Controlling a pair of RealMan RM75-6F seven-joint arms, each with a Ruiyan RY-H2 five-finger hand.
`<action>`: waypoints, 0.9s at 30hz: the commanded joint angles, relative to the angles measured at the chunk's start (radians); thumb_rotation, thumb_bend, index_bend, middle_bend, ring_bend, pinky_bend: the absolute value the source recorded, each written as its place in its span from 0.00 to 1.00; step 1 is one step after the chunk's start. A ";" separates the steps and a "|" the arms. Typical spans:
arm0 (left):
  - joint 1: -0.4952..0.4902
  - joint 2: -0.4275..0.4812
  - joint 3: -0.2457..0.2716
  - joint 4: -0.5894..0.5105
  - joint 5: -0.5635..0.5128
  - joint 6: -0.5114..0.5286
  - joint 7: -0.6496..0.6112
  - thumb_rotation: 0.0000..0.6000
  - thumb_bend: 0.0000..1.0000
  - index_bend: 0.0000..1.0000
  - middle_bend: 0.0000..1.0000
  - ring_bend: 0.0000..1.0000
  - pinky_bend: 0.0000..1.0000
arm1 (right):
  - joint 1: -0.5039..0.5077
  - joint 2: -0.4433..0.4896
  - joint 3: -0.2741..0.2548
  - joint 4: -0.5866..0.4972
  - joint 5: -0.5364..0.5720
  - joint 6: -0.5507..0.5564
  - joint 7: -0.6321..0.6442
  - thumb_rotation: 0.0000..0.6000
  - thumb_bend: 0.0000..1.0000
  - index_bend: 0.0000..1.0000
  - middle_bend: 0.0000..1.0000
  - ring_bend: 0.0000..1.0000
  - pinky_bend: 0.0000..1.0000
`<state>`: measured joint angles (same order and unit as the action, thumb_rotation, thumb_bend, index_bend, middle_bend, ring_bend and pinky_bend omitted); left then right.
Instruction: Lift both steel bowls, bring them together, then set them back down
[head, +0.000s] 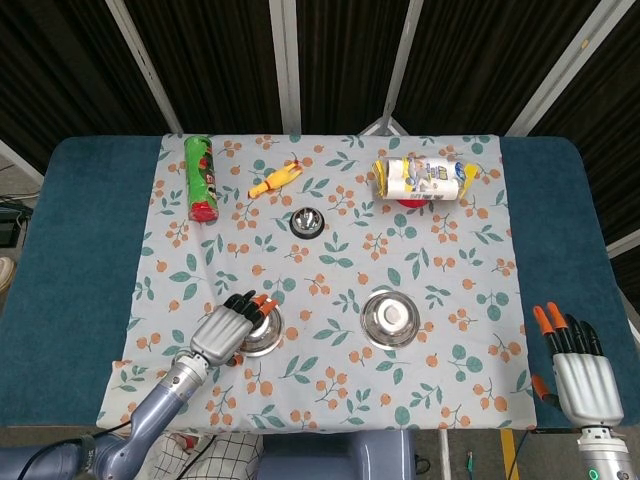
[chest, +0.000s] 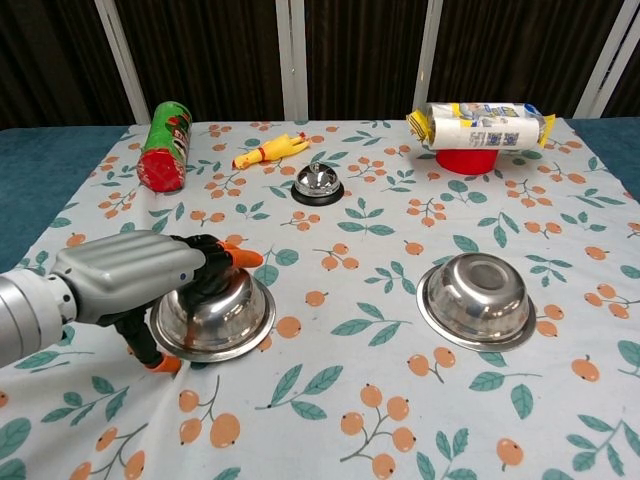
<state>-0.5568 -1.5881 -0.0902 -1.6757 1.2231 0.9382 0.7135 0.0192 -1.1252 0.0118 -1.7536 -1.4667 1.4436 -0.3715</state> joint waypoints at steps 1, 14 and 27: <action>-0.009 0.025 0.007 -0.033 -0.015 0.006 -0.001 1.00 0.25 0.00 0.06 0.00 0.14 | 0.001 -0.002 0.000 0.000 0.003 -0.002 -0.004 1.00 0.33 0.00 0.00 0.00 0.09; -0.037 0.086 -0.003 -0.108 -0.098 0.021 0.013 1.00 0.25 0.00 0.06 0.00 0.14 | 0.004 -0.001 0.001 0.000 0.009 -0.002 -0.001 1.00 0.33 0.00 0.00 0.00 0.09; -0.122 -0.009 -0.019 -0.031 -0.223 0.011 0.084 1.00 0.26 0.01 0.10 0.00 0.18 | 0.002 0.013 0.002 -0.001 0.009 0.003 0.029 1.00 0.33 0.00 0.00 0.00 0.09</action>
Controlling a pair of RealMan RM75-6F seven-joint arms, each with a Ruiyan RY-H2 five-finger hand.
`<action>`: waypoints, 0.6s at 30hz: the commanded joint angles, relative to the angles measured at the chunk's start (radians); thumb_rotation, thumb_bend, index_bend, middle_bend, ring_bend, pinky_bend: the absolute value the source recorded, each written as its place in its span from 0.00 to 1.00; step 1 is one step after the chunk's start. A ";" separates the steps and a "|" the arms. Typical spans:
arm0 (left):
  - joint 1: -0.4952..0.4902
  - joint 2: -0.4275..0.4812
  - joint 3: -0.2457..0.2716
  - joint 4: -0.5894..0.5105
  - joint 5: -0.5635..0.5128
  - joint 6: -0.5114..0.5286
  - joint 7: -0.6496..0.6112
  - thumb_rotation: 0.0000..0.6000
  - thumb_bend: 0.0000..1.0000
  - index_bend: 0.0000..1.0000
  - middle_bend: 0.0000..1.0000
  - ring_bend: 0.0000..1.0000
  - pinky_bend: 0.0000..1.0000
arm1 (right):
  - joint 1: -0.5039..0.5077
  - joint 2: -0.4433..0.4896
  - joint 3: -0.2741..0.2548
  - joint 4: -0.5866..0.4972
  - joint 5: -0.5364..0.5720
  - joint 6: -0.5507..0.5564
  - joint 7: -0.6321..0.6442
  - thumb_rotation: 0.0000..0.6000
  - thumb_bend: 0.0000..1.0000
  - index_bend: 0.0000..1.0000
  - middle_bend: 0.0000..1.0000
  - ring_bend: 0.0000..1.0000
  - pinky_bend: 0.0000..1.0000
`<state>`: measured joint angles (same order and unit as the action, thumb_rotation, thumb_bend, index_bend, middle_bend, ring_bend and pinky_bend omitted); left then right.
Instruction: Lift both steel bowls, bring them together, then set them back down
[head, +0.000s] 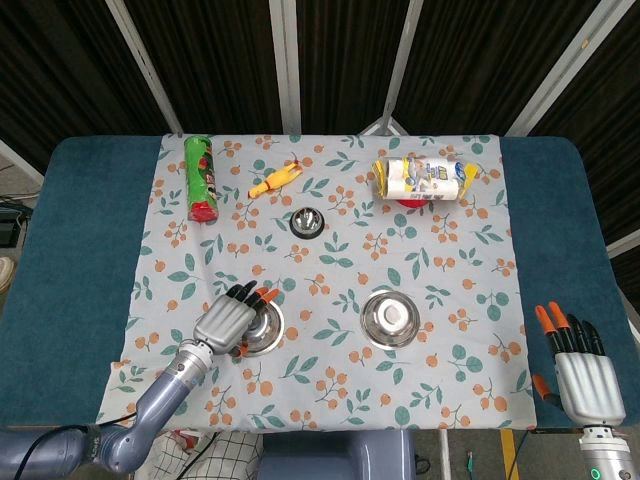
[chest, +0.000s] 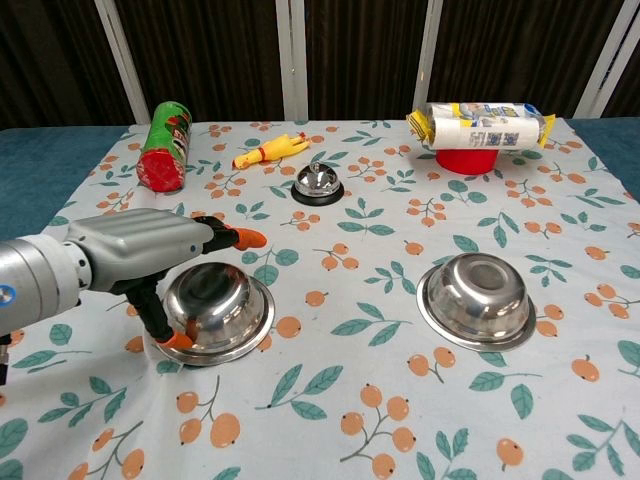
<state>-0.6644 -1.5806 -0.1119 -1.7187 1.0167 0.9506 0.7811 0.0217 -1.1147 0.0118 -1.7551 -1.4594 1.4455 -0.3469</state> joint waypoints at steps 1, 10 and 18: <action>-0.019 -0.022 0.004 0.015 -0.022 0.002 0.023 1.00 0.26 0.03 0.11 0.00 0.20 | -0.001 0.003 0.002 0.001 0.003 0.002 0.007 1.00 0.33 0.00 0.00 0.00 0.09; -0.044 -0.043 0.014 0.022 -0.105 0.044 0.085 1.00 0.30 0.29 0.32 0.20 0.41 | -0.004 0.010 0.001 0.003 0.006 0.006 0.019 1.00 0.33 0.00 0.00 0.00 0.09; -0.055 -0.036 0.028 0.025 -0.130 0.063 0.089 1.00 0.35 0.40 0.45 0.33 0.58 | -0.007 0.008 -0.002 -0.001 0.010 0.007 0.013 1.00 0.33 0.00 0.00 0.00 0.09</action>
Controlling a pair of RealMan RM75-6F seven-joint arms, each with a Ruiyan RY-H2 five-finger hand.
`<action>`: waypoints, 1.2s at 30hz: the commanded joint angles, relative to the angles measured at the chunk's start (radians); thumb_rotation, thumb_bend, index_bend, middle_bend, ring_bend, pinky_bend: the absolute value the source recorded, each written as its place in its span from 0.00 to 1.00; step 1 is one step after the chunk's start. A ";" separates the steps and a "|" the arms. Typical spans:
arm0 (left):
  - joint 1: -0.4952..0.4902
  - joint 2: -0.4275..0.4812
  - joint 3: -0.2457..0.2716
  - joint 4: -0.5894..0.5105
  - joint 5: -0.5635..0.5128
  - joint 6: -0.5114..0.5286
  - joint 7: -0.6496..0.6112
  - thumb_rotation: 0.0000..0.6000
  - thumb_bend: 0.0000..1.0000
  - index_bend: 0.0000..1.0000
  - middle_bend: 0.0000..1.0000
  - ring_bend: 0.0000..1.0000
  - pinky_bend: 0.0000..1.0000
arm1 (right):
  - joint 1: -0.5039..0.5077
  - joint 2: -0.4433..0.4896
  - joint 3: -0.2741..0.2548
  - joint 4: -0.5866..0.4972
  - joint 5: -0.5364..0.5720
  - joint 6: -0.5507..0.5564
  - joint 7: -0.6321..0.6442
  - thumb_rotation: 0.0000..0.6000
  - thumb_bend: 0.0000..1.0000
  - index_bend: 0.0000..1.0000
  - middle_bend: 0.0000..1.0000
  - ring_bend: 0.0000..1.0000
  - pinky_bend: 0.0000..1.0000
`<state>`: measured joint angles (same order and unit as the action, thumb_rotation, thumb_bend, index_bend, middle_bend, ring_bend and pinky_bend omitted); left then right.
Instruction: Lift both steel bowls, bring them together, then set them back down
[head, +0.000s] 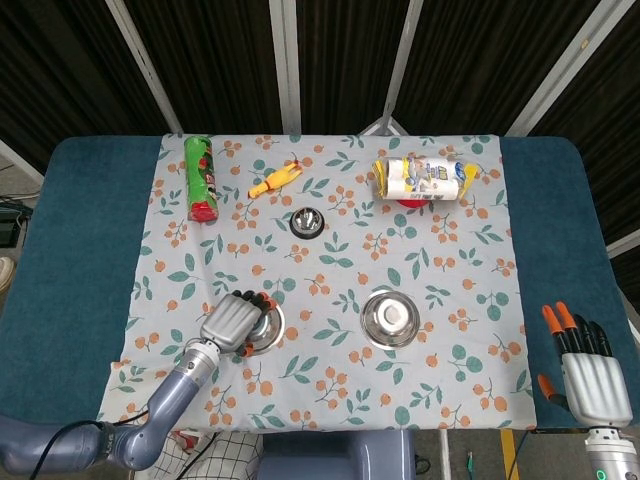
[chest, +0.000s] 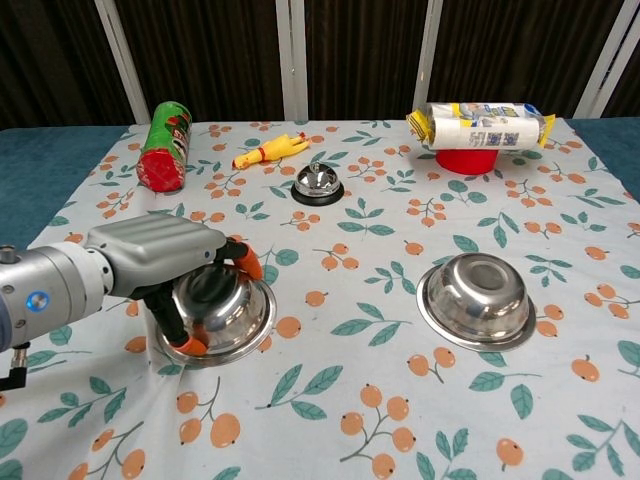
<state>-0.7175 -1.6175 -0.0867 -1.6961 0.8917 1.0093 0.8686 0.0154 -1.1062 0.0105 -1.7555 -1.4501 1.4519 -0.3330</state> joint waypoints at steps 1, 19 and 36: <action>-0.003 0.001 0.003 0.002 -0.006 0.006 -0.001 1.00 0.35 0.42 0.47 0.35 0.60 | -0.001 0.000 -0.001 -0.002 0.001 0.001 -0.002 1.00 0.33 0.00 0.00 0.00 0.09; 0.063 0.092 0.012 -0.041 0.268 0.136 -0.272 1.00 0.57 0.63 0.66 0.53 0.75 | 0.006 -0.021 -0.007 0.011 -0.017 -0.003 -0.020 1.00 0.33 0.00 0.00 0.00 0.09; 0.179 0.394 0.067 -0.134 0.508 0.250 -0.546 1.00 0.58 0.63 0.66 0.53 0.76 | 0.241 -0.169 0.090 0.049 0.070 -0.315 -0.062 1.00 0.33 0.00 0.00 0.00 0.09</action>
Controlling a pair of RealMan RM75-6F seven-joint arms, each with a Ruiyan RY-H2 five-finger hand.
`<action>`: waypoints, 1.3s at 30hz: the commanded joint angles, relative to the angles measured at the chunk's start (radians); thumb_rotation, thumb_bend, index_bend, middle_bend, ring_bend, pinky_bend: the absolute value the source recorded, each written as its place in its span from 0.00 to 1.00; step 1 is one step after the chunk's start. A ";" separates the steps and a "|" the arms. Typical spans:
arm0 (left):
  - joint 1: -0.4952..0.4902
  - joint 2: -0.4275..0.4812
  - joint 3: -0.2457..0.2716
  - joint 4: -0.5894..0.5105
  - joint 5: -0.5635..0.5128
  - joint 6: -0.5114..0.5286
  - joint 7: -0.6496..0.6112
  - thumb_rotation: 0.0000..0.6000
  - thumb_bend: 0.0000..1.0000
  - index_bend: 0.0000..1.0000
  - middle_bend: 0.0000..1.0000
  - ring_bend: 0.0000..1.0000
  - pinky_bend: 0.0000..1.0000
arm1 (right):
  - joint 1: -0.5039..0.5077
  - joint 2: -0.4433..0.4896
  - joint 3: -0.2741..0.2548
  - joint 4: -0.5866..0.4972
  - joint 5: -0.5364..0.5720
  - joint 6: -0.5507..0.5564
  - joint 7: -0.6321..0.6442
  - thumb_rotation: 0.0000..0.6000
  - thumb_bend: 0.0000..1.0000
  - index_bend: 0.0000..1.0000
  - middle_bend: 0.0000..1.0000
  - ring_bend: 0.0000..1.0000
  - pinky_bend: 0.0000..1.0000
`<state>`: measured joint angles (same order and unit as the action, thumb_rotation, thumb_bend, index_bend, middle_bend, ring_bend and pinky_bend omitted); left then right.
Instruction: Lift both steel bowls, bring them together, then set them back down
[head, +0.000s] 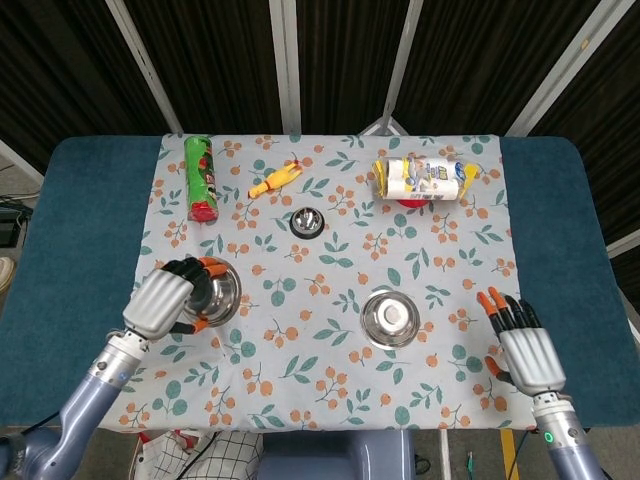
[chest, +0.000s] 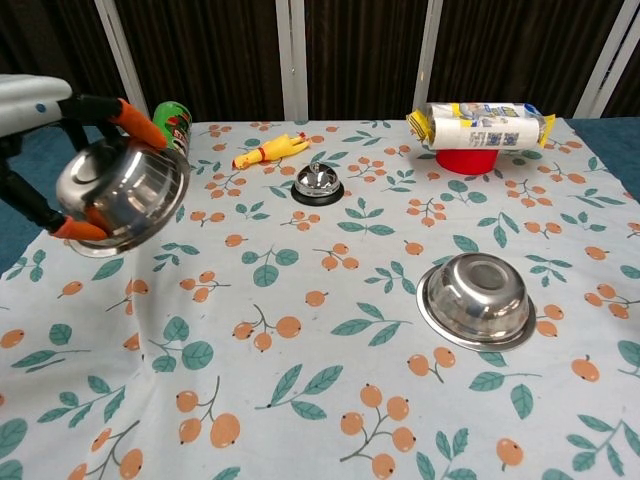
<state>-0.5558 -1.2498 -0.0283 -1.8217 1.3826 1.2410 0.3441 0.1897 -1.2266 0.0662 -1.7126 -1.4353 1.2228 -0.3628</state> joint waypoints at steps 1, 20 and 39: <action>0.022 0.035 0.009 -0.010 0.024 0.024 -0.032 1.00 0.58 0.63 0.66 0.53 0.76 | 0.085 -0.064 0.040 0.009 0.070 -0.110 -0.051 1.00 0.33 0.00 0.00 0.00 0.09; 0.057 0.103 -0.020 0.036 0.061 0.024 -0.154 1.00 0.58 0.63 0.66 0.53 0.76 | 0.306 -0.318 0.071 0.019 0.434 -0.215 -0.438 1.00 0.33 0.00 0.00 0.00 0.09; 0.070 0.109 -0.040 0.065 0.064 0.003 -0.184 1.00 0.58 0.63 0.66 0.53 0.75 | 0.401 -0.367 0.030 -0.049 0.585 -0.100 -0.630 1.00 0.33 0.00 0.00 0.00 0.10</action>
<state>-0.4854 -1.1408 -0.0686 -1.7570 1.4463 1.2438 0.1601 0.5892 -1.5925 0.0972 -1.7608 -0.8513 1.1212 -0.9920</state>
